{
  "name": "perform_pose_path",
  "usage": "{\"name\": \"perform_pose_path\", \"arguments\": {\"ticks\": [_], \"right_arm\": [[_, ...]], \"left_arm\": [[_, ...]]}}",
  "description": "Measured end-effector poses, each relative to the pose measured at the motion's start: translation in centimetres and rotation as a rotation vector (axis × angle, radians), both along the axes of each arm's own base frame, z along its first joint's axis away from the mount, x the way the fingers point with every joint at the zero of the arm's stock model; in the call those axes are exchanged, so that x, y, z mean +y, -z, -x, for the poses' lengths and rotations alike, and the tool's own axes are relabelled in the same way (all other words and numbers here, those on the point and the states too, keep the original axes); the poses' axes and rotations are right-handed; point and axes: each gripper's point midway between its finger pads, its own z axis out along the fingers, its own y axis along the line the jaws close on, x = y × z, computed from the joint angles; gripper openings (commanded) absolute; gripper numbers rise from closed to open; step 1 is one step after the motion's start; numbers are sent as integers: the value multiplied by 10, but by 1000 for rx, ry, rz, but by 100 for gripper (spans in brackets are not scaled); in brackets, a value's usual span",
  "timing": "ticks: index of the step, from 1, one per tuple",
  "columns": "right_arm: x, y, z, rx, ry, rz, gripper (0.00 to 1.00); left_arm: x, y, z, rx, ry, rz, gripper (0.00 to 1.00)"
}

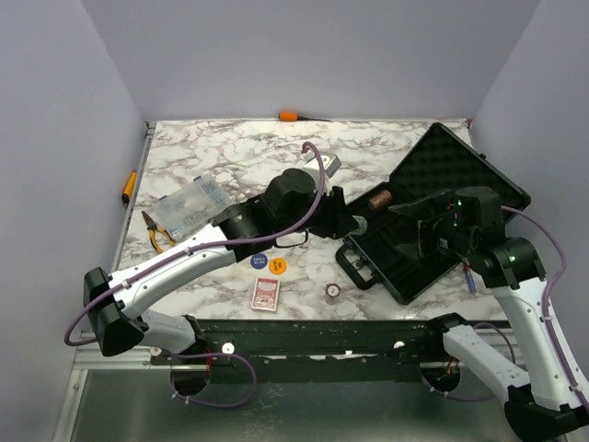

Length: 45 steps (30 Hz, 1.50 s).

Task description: Pack up texas hold em set

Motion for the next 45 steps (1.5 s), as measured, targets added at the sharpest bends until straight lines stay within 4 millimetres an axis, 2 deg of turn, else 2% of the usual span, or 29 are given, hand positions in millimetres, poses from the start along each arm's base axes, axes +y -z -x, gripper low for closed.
{"name": "perform_pose_path", "arguments": {"ticks": [2, 9, 16, 20, 23, 27, 32, 35, 40, 45], "right_arm": [[6, 0, -3, 7, 15, -60, 100], [23, 8, -17, 40, 24, -184, 98], [29, -15, -32, -37, 45, -267, 87], [33, -17, -37, -36, 42, -288, 77], [34, -18, -41, -36, 45, -298, 74], [36, -21, -43, -44, 45, -311, 73], [37, -20, -44, -38, 38, -313, 62], [37, -18, -44, -29, 40, -312, 57], [37, -19, -44, -31, 39, -313, 56], [38, -18, -45, -25, 39, -310, 55]], "left_arm": [[-3, -4, 0, -25, 9, 46, 0], [-12, 2, -5, -89, 22, 112, 0], [-22, -15, -12, -195, 36, 207, 0], [-30, -30, -14, -250, 44, 258, 0], [-37, -34, -14, -280, 55, 280, 0], [-47, -28, -18, -292, 57, 279, 0], [-55, -11, -25, -284, 51, 249, 0], [-57, -11, -29, -290, 38, 250, 0], [-59, -13, -35, -300, 4, 256, 0], [-63, -6, -38, -295, -12, 248, 0]]}}
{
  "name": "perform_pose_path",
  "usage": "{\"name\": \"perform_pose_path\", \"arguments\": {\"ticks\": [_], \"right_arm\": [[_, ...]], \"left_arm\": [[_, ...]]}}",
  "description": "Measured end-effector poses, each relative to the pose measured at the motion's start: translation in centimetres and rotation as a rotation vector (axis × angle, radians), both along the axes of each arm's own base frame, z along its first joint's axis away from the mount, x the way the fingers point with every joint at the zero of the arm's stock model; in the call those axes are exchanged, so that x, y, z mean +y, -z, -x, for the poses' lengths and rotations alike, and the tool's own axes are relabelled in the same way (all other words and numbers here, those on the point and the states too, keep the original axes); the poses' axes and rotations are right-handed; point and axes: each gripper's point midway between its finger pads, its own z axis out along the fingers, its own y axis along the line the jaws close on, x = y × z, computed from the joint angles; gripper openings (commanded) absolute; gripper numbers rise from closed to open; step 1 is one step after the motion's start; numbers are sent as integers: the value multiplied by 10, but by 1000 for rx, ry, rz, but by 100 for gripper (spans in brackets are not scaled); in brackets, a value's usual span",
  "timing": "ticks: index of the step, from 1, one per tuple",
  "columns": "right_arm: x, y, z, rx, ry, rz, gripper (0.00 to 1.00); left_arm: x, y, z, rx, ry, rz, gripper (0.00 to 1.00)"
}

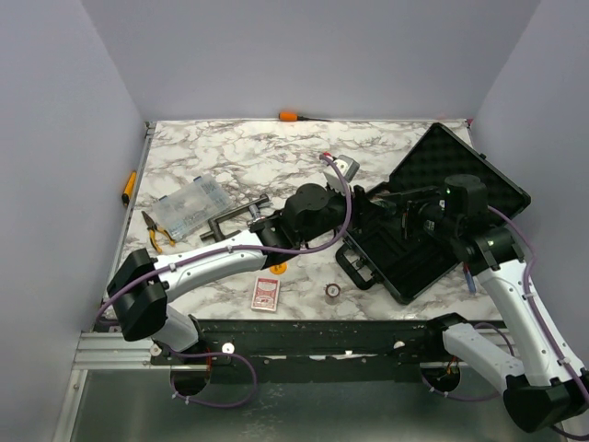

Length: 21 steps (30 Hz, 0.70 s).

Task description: Pack up texas hold em set

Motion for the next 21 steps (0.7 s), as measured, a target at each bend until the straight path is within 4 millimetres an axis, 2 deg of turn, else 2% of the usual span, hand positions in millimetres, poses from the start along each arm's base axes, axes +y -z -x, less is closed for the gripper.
{"name": "perform_pose_path", "arguments": {"ticks": [3, 9, 11, 14, 19, 21], "right_arm": [[0, 1, 0, 5, 1, 2, 49], [0, 2, 0, 9, 0, 3, 47], [0, 2, 0, 9, 1, 3, 44], [0, 2, 1, 9, 1, 3, 23], [-1, 0, 3, 6, -1, 10, 7], [-2, -1, 4, 6, -5, 16, 1]], "left_arm": [[-2, 2, -1, 2, -8, 1, 0], [-3, -1, -2, -2, -25, 13, 0], [-3, -1, -1, -3, -28, 13, 0], [-3, -1, -1, -4, -35, 13, 0], [-4, -2, 1, -3, -40, 21, 0], [-4, -2, 3, -2, -38, 28, 6]]}}
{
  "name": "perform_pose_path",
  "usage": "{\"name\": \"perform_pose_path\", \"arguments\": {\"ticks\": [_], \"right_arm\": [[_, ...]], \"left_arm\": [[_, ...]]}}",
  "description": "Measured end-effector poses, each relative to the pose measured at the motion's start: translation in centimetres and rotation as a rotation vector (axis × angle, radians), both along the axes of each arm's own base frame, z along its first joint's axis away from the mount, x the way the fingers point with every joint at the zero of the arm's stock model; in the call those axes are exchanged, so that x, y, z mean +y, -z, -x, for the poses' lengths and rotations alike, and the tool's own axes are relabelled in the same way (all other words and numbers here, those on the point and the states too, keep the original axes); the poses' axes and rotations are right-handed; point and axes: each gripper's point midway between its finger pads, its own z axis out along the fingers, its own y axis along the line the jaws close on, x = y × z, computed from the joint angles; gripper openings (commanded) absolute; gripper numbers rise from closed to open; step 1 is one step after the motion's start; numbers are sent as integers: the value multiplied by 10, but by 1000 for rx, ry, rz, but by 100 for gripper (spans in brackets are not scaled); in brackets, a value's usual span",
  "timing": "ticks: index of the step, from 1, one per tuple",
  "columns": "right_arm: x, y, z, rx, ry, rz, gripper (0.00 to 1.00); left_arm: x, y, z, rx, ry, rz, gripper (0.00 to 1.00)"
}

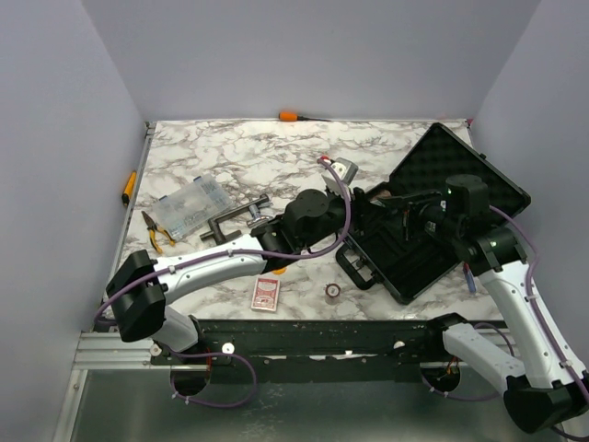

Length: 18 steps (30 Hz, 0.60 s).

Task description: Pack up texas hold em set

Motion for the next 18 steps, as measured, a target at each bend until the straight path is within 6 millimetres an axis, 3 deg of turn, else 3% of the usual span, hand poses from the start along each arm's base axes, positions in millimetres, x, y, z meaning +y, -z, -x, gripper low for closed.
{"name": "perform_pose_path", "arguments": {"ticks": [4, 11, 16, 18], "right_arm": [[0, -1, 2, -4, -10, 4, 1], [7, -5, 10, -14, -54, -12, 1], [1, -7, 4, -33, -22, -1, 1], [0, -8, 3, -39, -16, 1, 0]], "left_arm": [[4, -1, 5, -1, 6, 11, 23], [12, -4, 13, -11, 13, 36, 63], [23, -10, 32, -9, 54, 63, 82], [28, -15, 38, -15, 68, 81, 95]]}}
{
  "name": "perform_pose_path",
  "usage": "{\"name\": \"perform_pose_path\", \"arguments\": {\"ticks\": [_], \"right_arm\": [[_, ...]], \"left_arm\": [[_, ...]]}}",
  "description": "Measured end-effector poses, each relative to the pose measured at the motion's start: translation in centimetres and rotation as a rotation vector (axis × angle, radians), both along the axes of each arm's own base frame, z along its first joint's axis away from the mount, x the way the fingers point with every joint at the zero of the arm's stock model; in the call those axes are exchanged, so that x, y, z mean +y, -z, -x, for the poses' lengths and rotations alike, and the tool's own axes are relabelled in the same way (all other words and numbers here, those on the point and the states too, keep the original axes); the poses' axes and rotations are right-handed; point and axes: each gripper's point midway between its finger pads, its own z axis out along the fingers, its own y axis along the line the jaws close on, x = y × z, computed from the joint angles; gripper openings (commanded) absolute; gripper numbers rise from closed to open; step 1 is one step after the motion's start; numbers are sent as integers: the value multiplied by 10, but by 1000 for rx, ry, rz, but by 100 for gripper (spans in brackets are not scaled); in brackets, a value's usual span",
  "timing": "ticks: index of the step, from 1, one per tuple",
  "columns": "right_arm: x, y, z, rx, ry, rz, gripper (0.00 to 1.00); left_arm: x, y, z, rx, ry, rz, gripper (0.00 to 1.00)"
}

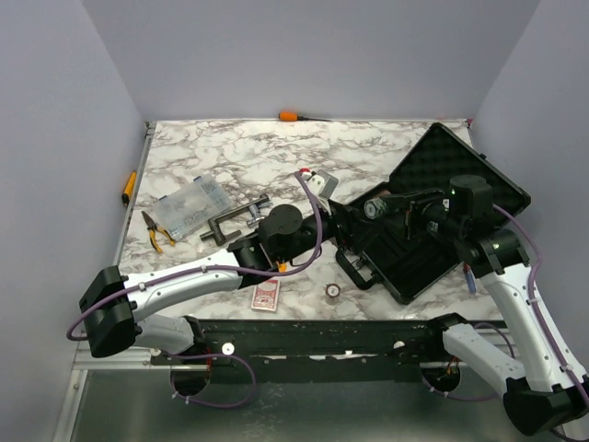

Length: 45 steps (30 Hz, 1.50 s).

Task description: Pack up texas hold em set

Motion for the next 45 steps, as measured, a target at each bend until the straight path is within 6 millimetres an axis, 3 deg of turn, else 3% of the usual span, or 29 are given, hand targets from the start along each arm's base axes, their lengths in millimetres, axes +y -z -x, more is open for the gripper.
{"name": "perform_pose_path", "arguments": {"ticks": [9, 19, 30, 45], "right_arm": [[-3, 2, -7, -37, -6, 57, 1], [-5, 6, -35, -95, -83, 256, 1], [-1, 74, -63, 30, -231, 434, 1], [2, 151, -94, 156, -385, 565, 1]], "left_arm": [[21, 14, 12, 17, 5, -34, 99], [86, 27, 3, 59, -128, -171, 98], [171, 100, -19, 322, -249, -440, 98], [210, 154, 9, 445, -272, -581, 98]]}}
